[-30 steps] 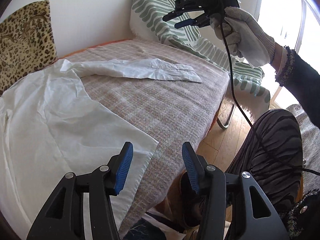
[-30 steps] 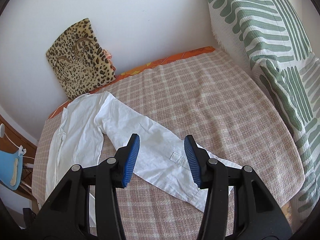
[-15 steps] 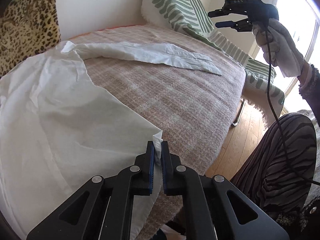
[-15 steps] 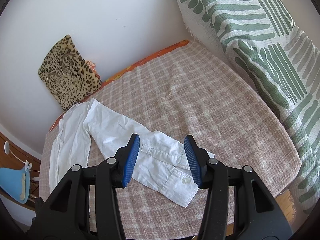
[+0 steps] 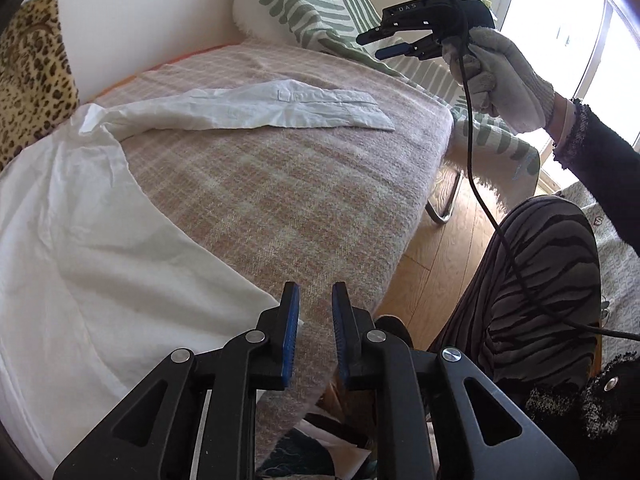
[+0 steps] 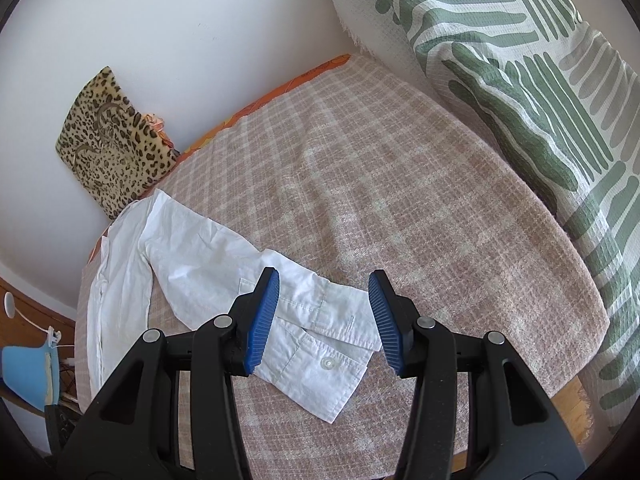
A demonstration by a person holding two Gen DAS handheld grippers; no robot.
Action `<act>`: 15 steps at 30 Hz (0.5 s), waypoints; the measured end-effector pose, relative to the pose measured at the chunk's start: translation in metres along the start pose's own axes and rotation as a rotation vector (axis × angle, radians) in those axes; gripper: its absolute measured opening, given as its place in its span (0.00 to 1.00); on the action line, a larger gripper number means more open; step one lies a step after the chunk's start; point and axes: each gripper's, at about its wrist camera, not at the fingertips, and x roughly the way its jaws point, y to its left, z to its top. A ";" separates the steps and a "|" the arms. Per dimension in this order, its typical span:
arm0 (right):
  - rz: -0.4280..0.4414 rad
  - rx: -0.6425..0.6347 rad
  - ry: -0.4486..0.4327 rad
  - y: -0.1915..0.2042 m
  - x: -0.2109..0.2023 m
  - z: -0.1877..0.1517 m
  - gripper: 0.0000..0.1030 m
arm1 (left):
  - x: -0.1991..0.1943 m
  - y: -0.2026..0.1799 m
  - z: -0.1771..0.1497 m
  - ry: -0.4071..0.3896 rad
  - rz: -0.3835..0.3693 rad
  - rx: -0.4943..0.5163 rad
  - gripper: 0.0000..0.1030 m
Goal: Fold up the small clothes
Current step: 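Grasp the other sleeve near its cuff with the left gripper and lay it flat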
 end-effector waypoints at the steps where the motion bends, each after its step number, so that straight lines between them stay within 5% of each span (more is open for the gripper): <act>1: 0.004 0.005 0.003 -0.003 0.000 0.000 0.48 | 0.001 -0.005 0.008 -0.018 -0.012 0.006 0.18; 7: 0.020 -0.001 0.013 -0.016 -0.005 0.001 0.48 | 0.029 -0.026 0.067 -0.082 -0.072 0.031 0.24; 11: 0.033 0.014 0.010 -0.028 -0.011 0.000 0.55 | 0.061 -0.039 0.108 -0.091 -0.089 0.064 0.51; 15: 0.044 0.037 0.004 -0.041 -0.016 -0.001 0.56 | 0.099 -0.055 0.150 -0.091 -0.090 0.064 0.53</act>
